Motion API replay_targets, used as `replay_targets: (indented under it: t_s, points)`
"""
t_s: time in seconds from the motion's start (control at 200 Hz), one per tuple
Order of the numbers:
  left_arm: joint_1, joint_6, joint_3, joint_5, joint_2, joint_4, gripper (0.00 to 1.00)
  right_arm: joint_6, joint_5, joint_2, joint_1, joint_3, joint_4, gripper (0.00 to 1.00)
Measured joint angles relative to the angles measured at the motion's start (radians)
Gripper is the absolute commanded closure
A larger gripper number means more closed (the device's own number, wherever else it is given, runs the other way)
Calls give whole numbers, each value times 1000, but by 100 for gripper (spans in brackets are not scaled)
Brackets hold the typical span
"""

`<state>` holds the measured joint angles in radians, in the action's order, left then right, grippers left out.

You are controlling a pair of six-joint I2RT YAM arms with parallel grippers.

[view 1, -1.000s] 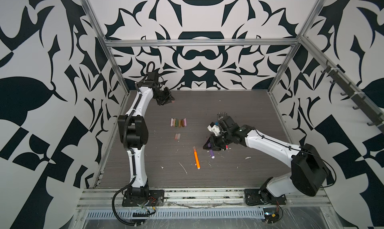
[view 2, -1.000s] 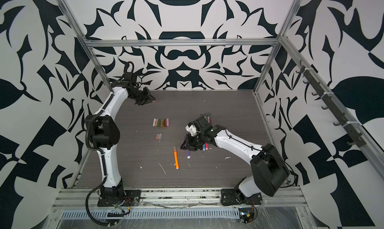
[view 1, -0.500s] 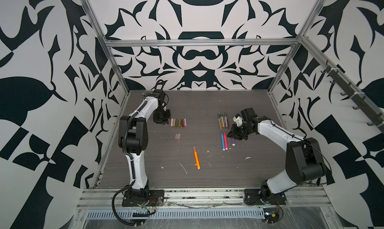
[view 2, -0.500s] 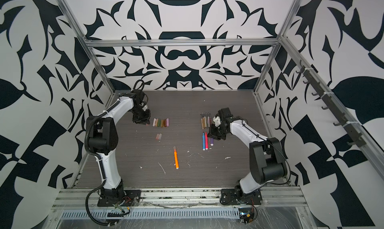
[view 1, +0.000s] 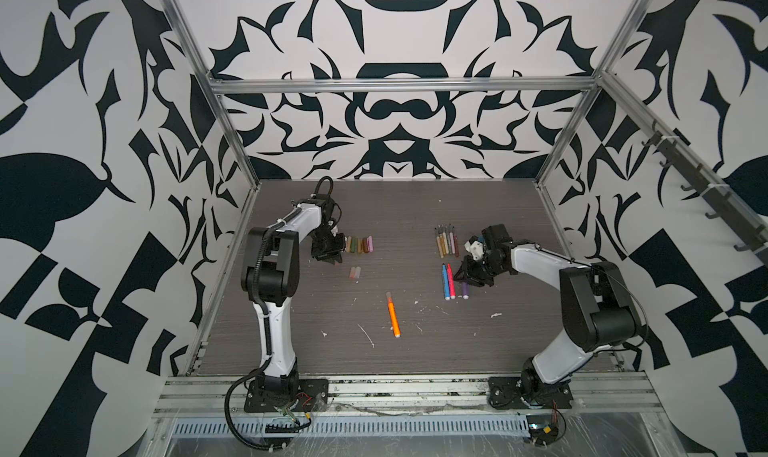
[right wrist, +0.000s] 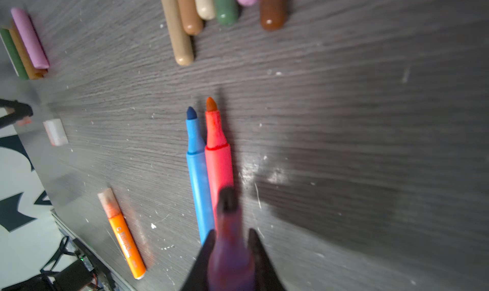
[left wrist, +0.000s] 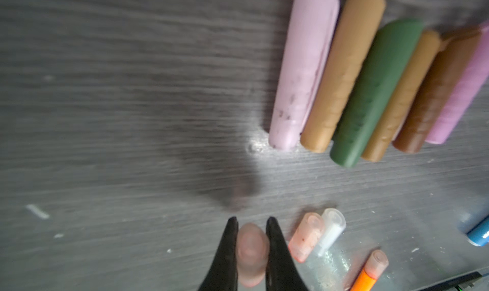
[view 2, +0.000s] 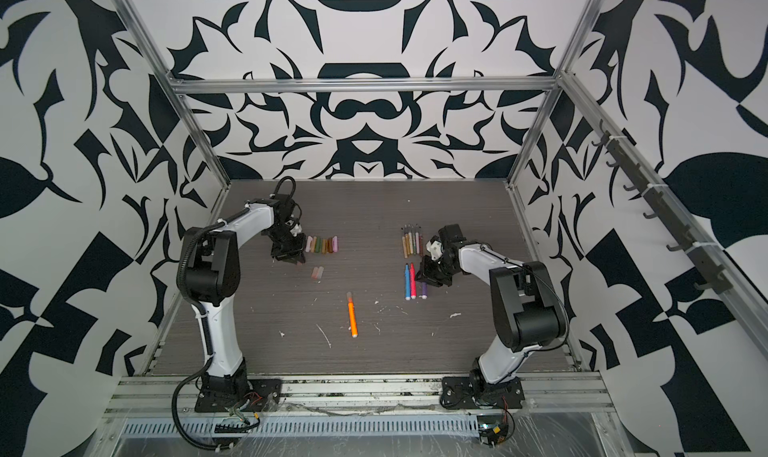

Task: Open the pen caps
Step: 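Set the purple marker by the blue marker while the left gripper drops the cap, then grasp the capped orange marker with the right gripper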

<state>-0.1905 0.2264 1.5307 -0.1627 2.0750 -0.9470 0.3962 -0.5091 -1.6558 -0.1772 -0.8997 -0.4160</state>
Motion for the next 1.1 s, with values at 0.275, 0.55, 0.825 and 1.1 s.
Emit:
replay_targets:
  t_s: [0.275, 0.55, 0.825, 1.1]
  points:
    - [-7, -6, -22, -20, 4, 24, 73, -2, 2, 8, 0, 0, 2, 64]
    - [-8, -8, -23, -55, 4, 34, 61, 42, 92, 165, -176, -40, -85, 64]
    - [-13, 27, -42, -51, -26, 38, 59, 181, 186, 63, -626, -127, -78, 59]
    - [19, 172, -144, -57, -307, 89, 58, 239, 349, -212, -829, -352, -171, 56]
